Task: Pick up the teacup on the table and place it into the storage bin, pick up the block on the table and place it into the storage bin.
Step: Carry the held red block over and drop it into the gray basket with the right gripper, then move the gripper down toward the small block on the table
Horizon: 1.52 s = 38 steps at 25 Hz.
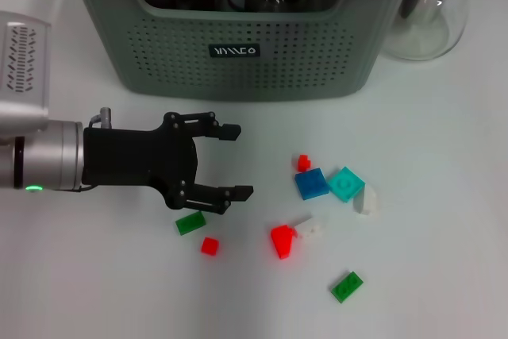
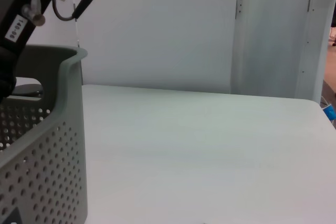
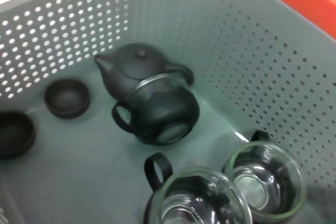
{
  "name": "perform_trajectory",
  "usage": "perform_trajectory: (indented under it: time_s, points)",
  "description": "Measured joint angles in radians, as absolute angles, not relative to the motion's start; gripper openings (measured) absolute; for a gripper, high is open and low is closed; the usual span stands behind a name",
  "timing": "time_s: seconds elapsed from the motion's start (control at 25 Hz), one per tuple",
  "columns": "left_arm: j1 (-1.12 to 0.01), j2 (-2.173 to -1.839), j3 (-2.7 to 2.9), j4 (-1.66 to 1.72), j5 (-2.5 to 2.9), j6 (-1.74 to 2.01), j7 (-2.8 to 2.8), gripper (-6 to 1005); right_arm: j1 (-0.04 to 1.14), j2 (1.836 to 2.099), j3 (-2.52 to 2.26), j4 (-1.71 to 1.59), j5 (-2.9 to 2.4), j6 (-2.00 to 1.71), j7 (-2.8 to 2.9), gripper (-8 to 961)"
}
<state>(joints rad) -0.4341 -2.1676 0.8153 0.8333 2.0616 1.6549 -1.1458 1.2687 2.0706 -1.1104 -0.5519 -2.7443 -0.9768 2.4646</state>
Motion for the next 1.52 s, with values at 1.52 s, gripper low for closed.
perform_trajectory:
  time_s: [1.52]
  points:
    - [-0.421,-2.168,0.815,0.835,2.056,1.706,-1.141,857,0.770,1.986,-0.980,-1.381,-1.951,-1.760,2.266,732]
